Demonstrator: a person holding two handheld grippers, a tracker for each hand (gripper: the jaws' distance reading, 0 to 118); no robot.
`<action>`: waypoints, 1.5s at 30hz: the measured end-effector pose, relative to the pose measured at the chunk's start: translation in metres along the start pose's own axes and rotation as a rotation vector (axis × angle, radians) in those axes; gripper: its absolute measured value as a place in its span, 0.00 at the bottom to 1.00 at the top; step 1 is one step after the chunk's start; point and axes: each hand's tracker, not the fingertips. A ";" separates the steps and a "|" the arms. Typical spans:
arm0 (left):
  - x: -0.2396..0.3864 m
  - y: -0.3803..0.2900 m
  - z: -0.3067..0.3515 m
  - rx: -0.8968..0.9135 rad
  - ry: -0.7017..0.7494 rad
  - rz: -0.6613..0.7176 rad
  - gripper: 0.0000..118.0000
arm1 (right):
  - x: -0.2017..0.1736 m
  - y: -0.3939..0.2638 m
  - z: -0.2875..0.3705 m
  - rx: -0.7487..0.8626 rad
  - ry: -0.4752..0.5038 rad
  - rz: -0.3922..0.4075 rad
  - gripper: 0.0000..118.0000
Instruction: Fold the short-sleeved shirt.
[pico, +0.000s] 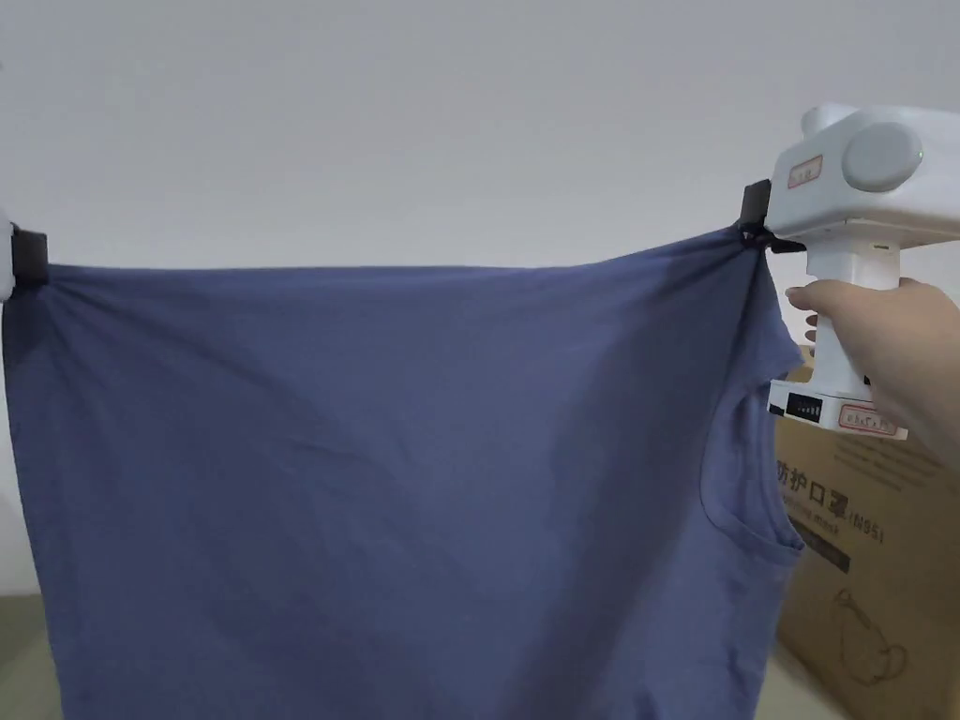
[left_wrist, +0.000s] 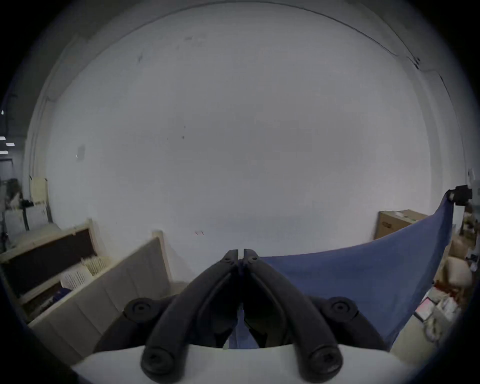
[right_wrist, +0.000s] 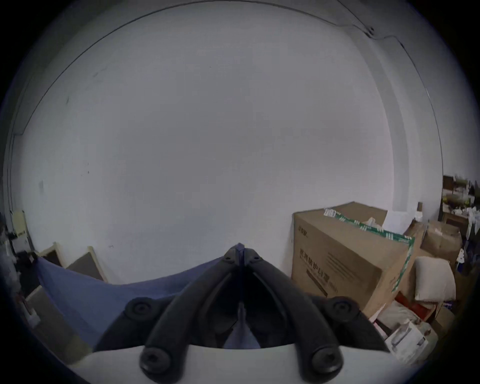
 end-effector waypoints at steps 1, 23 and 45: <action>0.002 -0.005 -0.006 0.003 0.003 0.003 0.01 | -0.001 -0.008 -0.005 0.011 -0.008 0.012 0.01; -0.026 -0.483 0.150 -0.982 -0.172 0.146 0.01 | 0.101 -0.544 0.162 -0.967 0.045 -0.007 0.01; -0.081 -0.443 0.311 -1.000 -0.311 0.207 0.98 | 0.137 -0.512 0.330 -1.045 0.207 -0.099 0.95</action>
